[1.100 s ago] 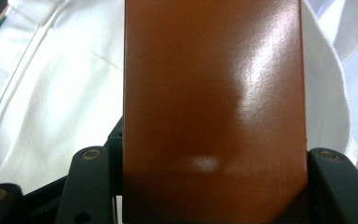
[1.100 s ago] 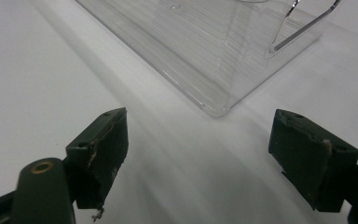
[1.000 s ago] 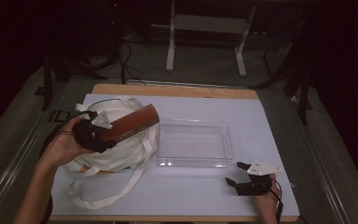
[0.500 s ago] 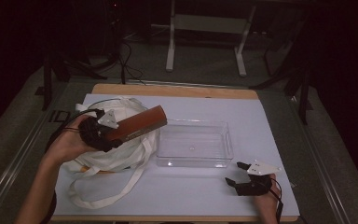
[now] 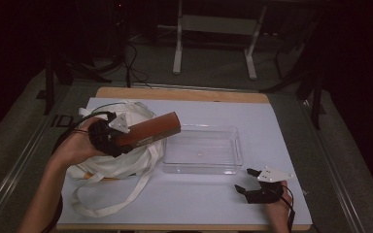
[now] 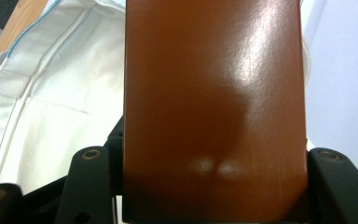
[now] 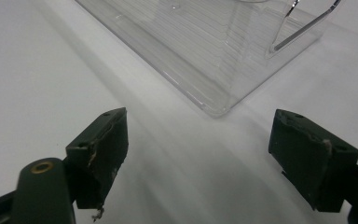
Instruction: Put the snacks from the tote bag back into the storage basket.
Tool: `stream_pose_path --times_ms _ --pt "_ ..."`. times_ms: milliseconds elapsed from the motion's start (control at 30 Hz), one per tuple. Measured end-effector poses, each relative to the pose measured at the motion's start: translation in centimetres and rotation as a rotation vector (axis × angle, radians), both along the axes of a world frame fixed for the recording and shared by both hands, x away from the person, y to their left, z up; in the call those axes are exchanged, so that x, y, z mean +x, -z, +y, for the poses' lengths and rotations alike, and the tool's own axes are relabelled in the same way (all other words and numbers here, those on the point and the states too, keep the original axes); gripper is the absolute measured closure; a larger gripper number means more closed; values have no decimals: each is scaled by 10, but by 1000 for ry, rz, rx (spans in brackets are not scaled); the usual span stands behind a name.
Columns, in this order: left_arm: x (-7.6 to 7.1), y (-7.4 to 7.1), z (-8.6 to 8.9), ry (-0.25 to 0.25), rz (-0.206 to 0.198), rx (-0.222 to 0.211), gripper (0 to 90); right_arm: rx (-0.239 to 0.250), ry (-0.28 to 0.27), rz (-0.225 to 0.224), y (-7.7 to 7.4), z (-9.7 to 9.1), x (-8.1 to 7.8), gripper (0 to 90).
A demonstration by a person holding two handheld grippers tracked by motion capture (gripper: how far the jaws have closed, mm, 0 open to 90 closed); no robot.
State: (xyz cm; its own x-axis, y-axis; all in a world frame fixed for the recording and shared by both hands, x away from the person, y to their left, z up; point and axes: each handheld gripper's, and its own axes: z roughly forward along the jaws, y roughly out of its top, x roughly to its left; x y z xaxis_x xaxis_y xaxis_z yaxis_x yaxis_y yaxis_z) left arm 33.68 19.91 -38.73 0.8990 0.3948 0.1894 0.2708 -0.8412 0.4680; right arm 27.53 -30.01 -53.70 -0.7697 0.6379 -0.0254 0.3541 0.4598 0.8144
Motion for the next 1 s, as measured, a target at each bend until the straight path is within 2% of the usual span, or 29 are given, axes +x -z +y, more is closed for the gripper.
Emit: stream_pose_path --times_ms 567,1000 --pt "6 -3 -17 56 10 17 434 -1 -1 1 0 0 0 197" --pt "10 -5 -31 96 9 10 434 2 -1 1 0 0 0 197"
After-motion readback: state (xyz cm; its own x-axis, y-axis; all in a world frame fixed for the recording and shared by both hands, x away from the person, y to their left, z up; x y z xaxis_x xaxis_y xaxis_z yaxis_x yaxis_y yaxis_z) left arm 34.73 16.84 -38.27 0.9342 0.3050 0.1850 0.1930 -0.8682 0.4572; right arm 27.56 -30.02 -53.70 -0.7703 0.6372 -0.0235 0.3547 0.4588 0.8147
